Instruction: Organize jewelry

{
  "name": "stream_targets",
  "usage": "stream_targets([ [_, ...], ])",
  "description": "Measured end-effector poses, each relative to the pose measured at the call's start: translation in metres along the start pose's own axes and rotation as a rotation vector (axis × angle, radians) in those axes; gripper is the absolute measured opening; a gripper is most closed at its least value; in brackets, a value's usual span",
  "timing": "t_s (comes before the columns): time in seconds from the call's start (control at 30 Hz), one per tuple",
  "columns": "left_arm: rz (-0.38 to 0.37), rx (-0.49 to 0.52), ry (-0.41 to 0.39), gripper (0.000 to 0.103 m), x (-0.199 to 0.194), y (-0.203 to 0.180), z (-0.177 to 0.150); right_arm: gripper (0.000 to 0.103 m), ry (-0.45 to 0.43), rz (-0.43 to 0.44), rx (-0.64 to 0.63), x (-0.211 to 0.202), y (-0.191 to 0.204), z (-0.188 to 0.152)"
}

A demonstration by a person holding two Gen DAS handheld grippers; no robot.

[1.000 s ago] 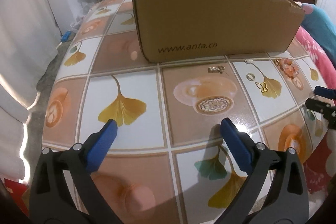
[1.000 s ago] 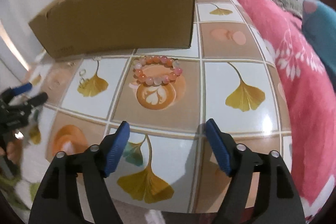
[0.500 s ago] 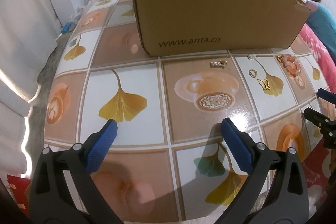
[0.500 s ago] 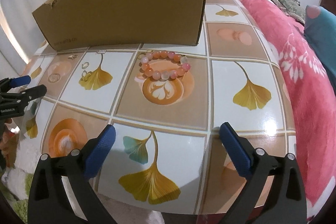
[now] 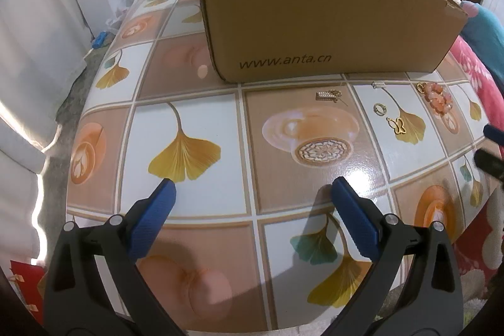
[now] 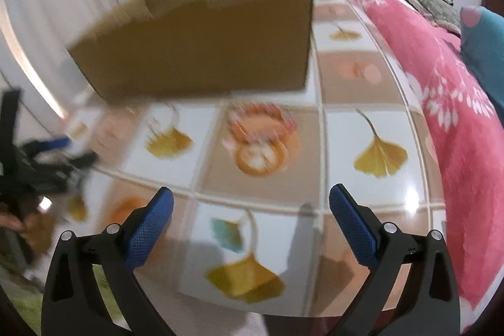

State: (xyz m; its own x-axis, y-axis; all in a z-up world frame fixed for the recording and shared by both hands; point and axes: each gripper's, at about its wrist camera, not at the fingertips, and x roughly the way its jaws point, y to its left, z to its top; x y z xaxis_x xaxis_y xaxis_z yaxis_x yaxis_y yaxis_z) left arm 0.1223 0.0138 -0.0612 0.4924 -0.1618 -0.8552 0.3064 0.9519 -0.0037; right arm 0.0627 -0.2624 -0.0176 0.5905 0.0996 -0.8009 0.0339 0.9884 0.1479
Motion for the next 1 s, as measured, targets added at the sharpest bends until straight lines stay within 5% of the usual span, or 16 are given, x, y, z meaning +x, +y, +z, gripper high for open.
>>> stream_targets([
  [0.17, -0.006, 0.009, -0.01, 0.096, 0.0, 0.0, -0.001, 0.096, -0.029, 0.092, -0.006, -0.001, 0.011, 0.012],
  [0.37, -0.007, 0.013, -0.016, 0.096, 0.0, 0.001, -0.001, 0.075, -0.048, 0.094, -0.054, 0.005, 0.023, 0.026],
  [0.63, -0.009, 0.015, -0.02, 0.096, 0.0, 0.001, 0.0, 0.029, -0.001, -0.003, -0.145, 0.032, 0.021, 0.039],
  [0.77, -0.009, 0.015, -0.019, 0.096, -0.001, 0.001, 0.0, 0.021, 0.041, -0.035, -0.194, 0.047, 0.02, 0.041],
  [0.83, -0.009, 0.015, -0.018, 0.096, -0.001, 0.002, 0.0, 0.01, 0.055, -0.051, -0.227, 0.051, 0.021, 0.04],
  [1.0, -0.009, 0.014, -0.016, 0.096, 0.0, 0.001, 0.002, 0.009, 0.037, -0.049, -0.238, 0.042, 0.018, 0.04],
])
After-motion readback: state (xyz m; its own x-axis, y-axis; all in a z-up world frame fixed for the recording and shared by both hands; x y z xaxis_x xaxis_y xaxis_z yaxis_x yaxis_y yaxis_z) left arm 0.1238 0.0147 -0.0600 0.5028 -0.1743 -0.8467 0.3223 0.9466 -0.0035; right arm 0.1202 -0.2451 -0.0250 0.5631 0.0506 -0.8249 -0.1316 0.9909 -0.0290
